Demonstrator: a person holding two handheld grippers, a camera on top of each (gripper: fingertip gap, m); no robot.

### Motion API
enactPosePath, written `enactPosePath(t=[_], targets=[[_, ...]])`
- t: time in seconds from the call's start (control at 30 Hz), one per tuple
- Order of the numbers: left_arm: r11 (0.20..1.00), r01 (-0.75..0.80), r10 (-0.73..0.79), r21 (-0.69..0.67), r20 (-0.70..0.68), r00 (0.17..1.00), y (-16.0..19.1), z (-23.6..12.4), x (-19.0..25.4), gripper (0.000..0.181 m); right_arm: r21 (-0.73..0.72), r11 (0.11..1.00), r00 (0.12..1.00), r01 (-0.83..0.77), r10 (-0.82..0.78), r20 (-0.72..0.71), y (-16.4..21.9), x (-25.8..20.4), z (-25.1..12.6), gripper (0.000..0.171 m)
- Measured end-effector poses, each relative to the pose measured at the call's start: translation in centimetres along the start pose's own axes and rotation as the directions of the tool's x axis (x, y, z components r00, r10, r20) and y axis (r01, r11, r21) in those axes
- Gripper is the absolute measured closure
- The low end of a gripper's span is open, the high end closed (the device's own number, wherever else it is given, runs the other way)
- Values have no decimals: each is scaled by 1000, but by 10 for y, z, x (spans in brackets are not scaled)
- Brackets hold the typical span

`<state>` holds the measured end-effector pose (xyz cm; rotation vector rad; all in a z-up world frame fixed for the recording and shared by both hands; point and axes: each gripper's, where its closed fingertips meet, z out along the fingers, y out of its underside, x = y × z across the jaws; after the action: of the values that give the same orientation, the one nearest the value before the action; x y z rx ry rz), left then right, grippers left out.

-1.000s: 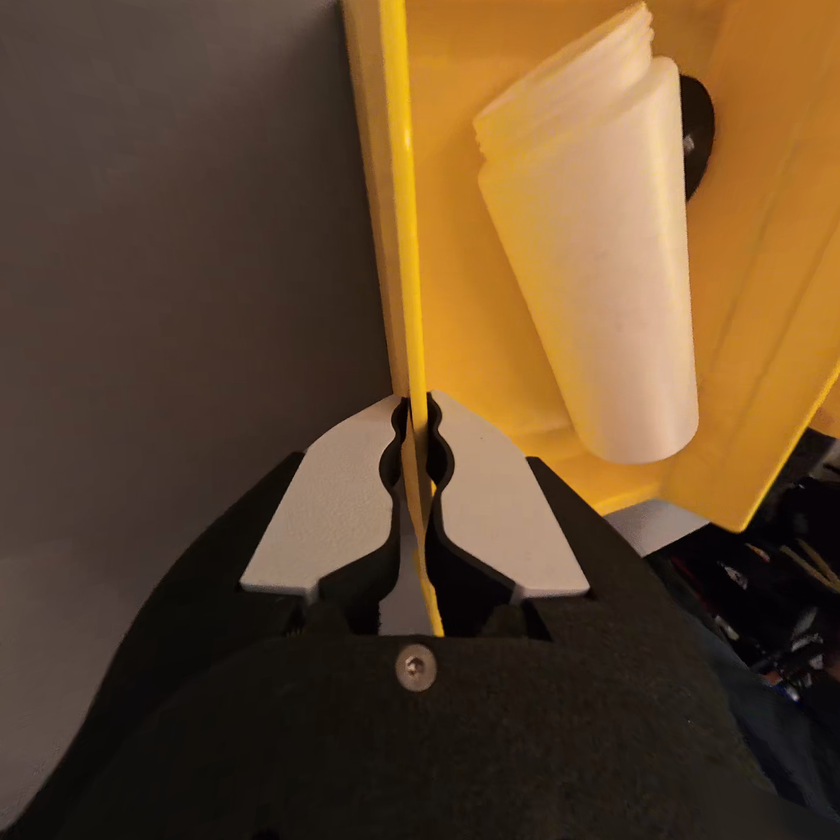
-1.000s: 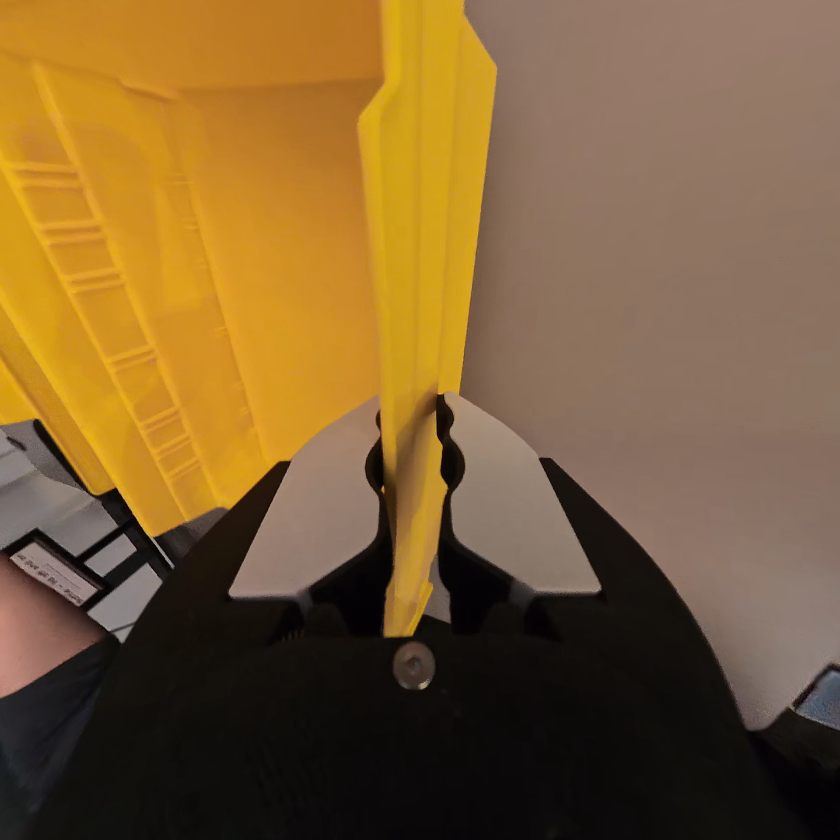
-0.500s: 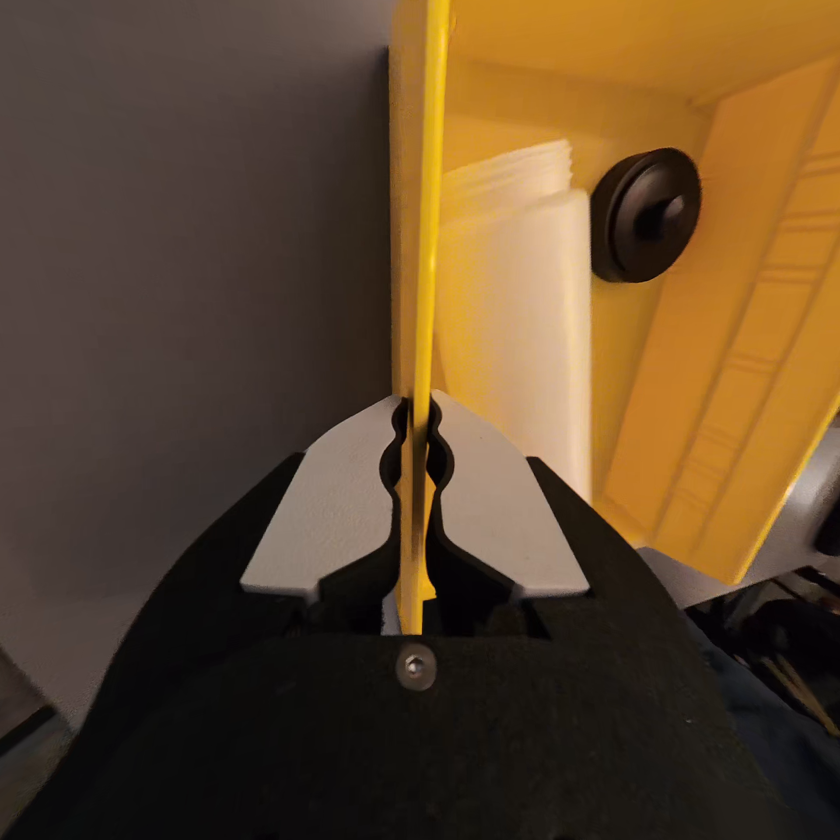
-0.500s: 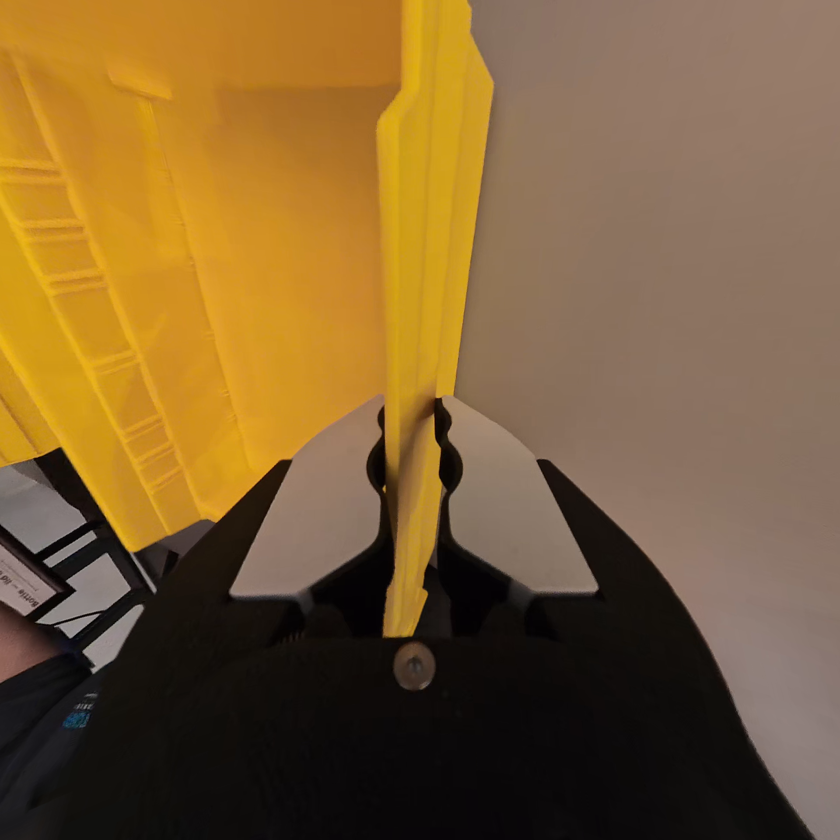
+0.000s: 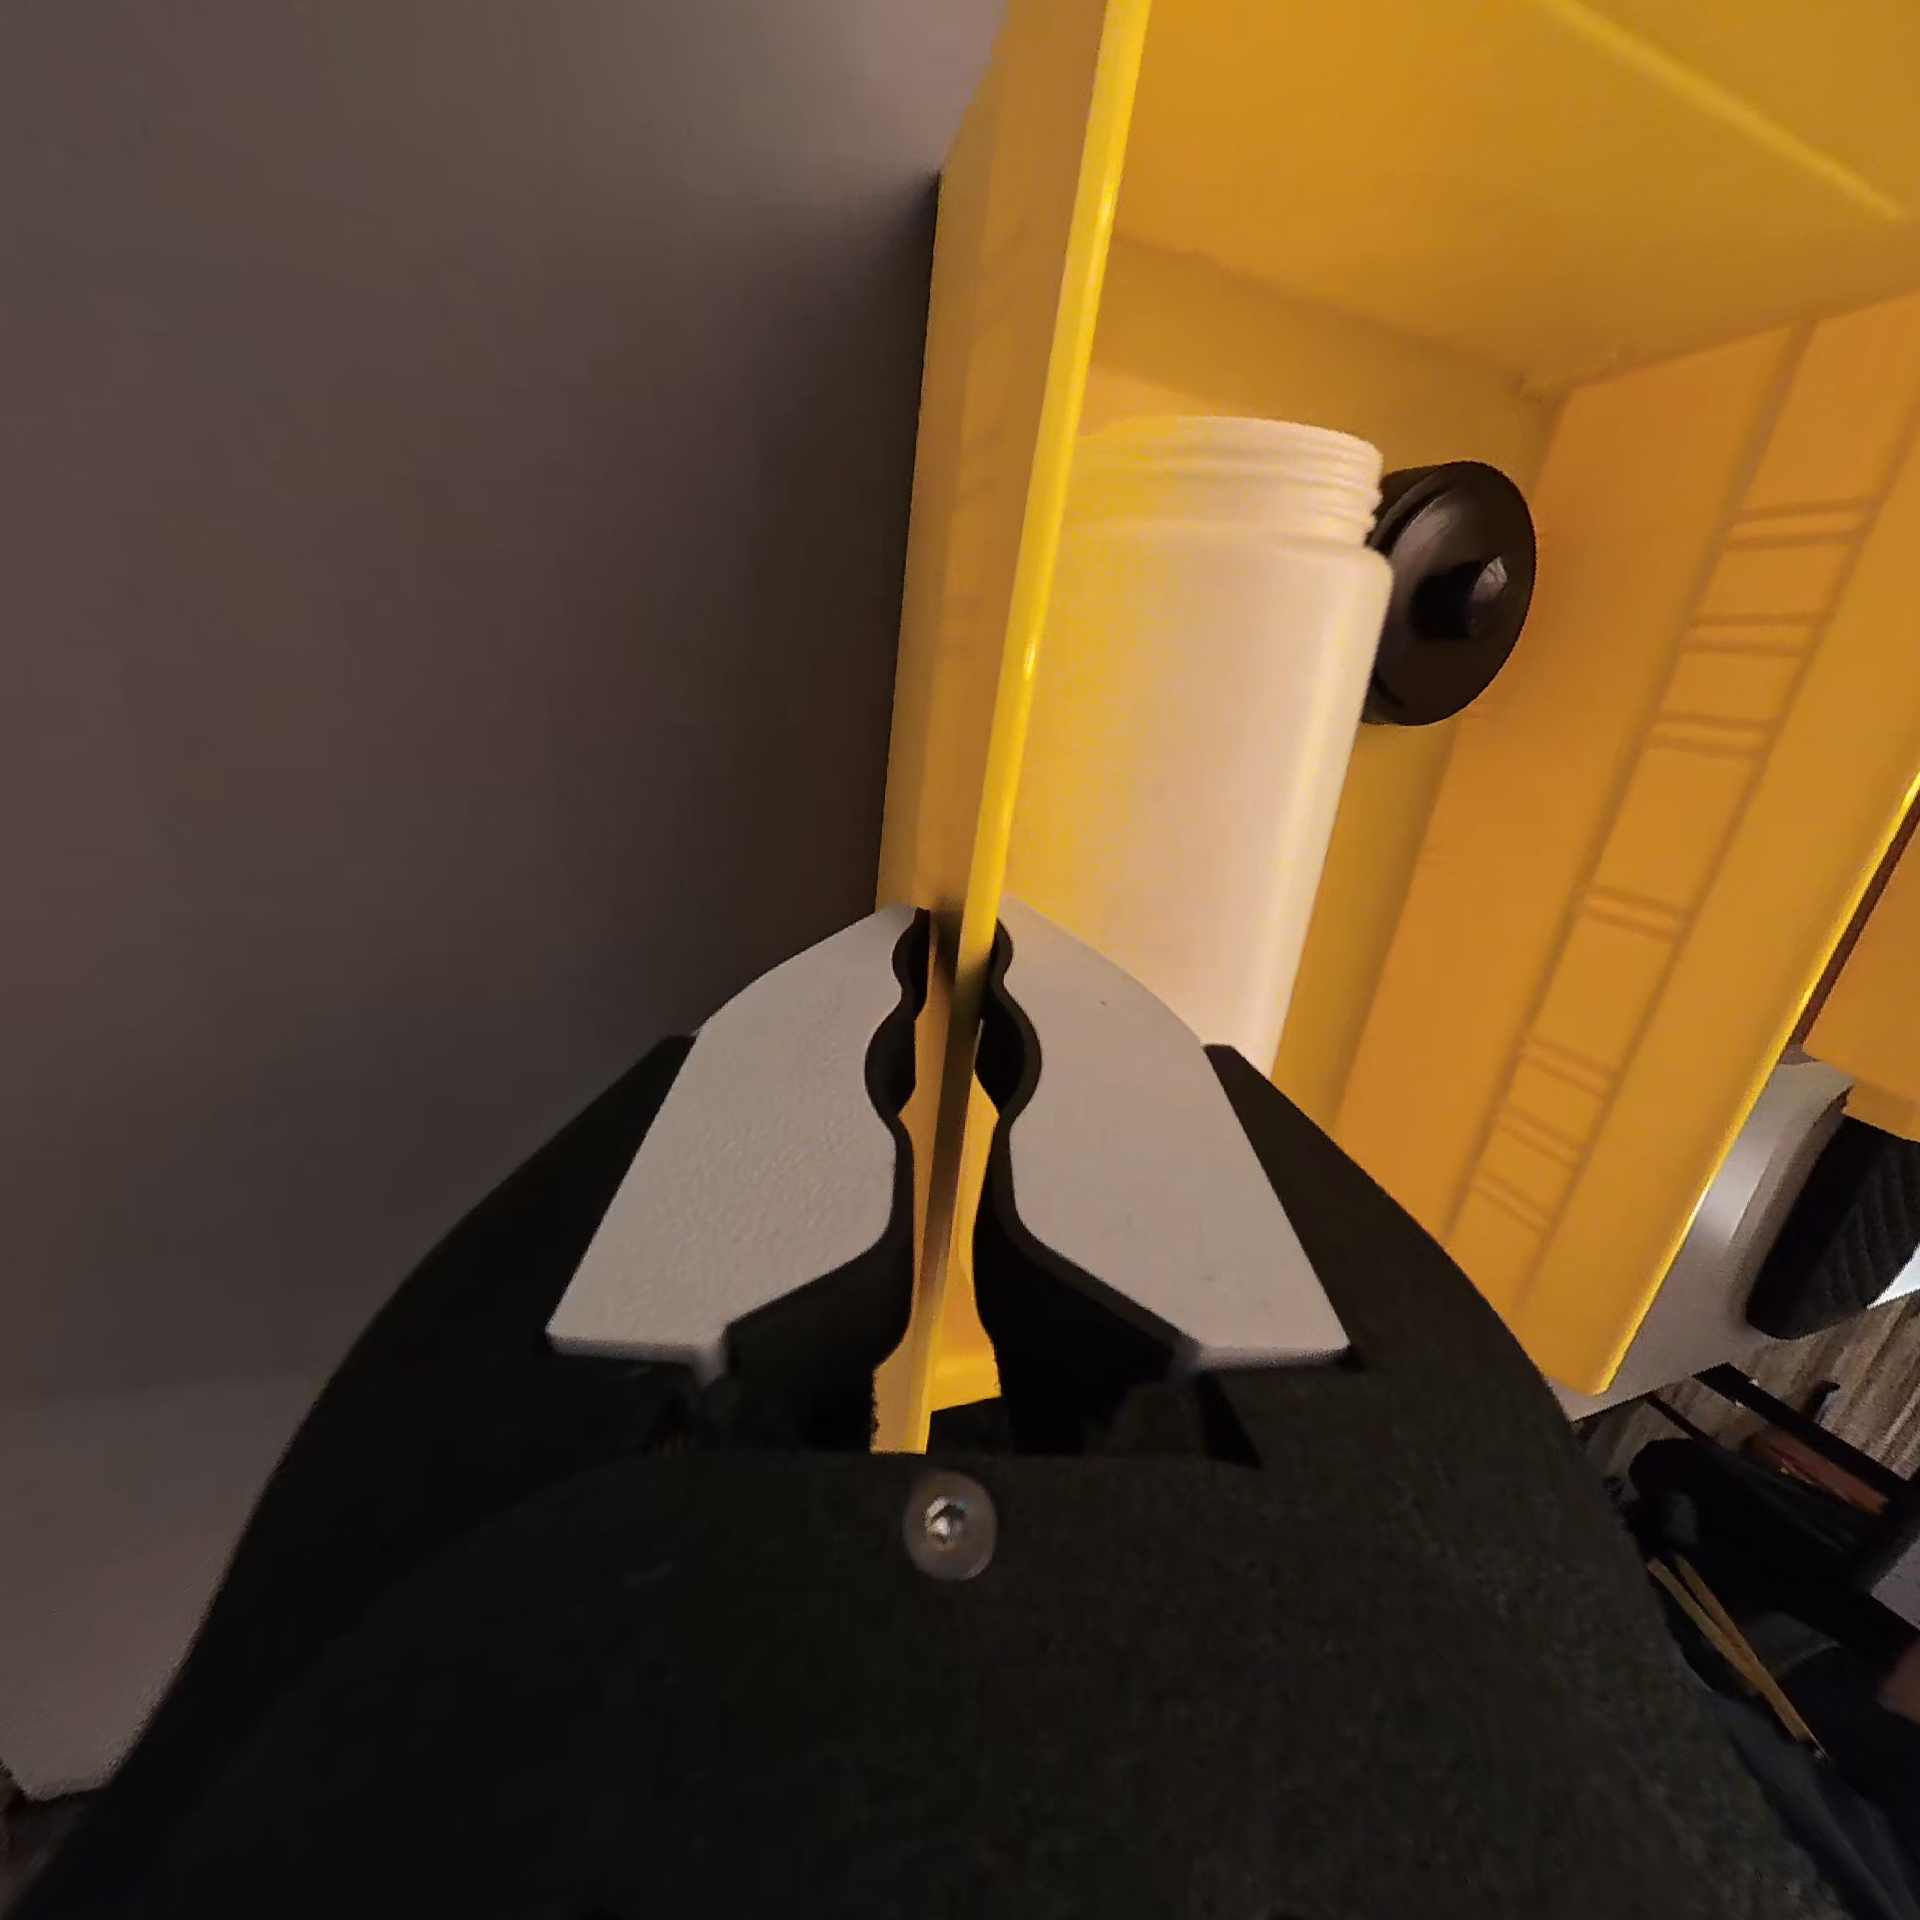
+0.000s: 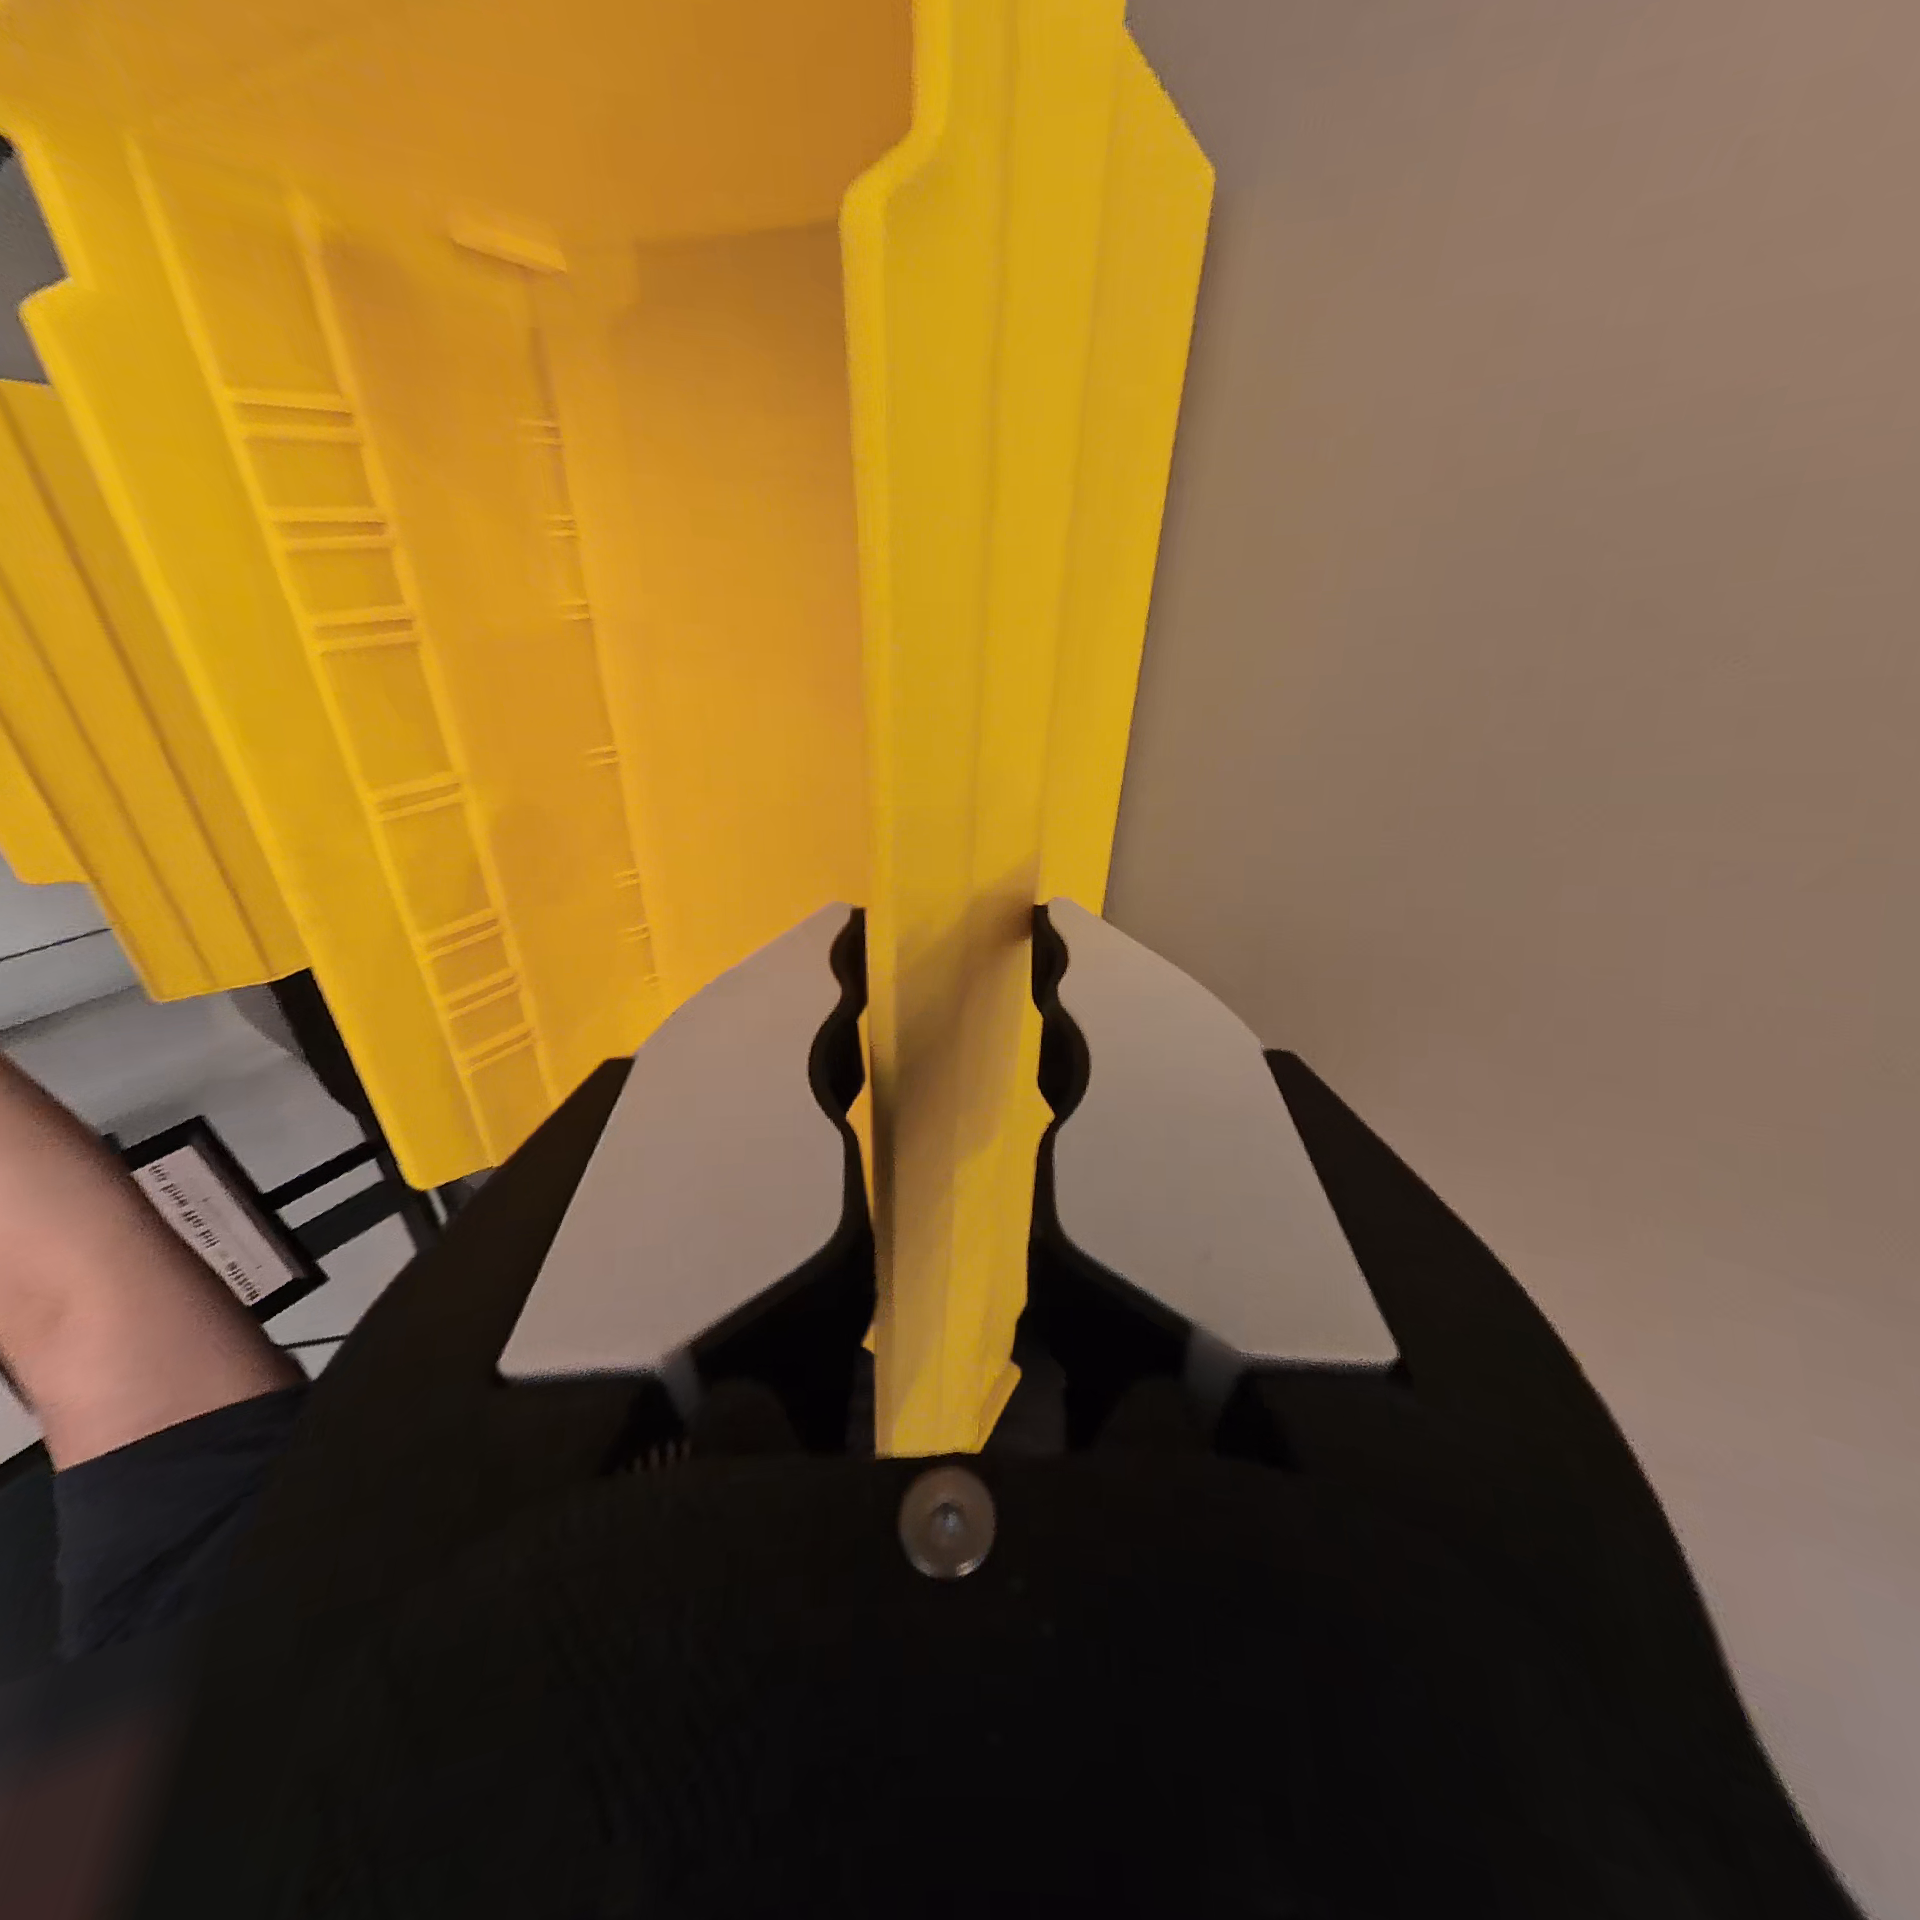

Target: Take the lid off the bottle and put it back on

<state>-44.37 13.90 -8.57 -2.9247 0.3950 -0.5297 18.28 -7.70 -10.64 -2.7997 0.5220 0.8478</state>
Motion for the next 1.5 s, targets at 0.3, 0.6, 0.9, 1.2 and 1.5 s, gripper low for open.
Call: enactPosePath(t=[0.3, 0.6, 0.9, 1.2, 1.5], targets=[[999, 17, -16, 42, -22, 1000, -4, -1, -7, 175, 23, 993, 992, 117, -116, -59, 3, 2, -1, 144], [971, -76, 99, 225, -92, 991, -19, -31, 3, 158, 117, 915, 858, 387, -310, -408, -10, 4, -41, 139], [925, -295, 330, 239, -124, 936, 19, -30, 105, 111, 456, 298, 545, 838, -428, -722, -32, -129, -121, 113], [984, -168, 172, -54, 78, 982, 20, 32, 88, 94, 572, 151, 542, 806, -578, -610, -26, -233, -103, 103], [983, -138, 157, -117, 168, 973, 9, 51, 76, 108, 479, 164, 452, 863, -675, -583, -25, -233, -59, 106]])
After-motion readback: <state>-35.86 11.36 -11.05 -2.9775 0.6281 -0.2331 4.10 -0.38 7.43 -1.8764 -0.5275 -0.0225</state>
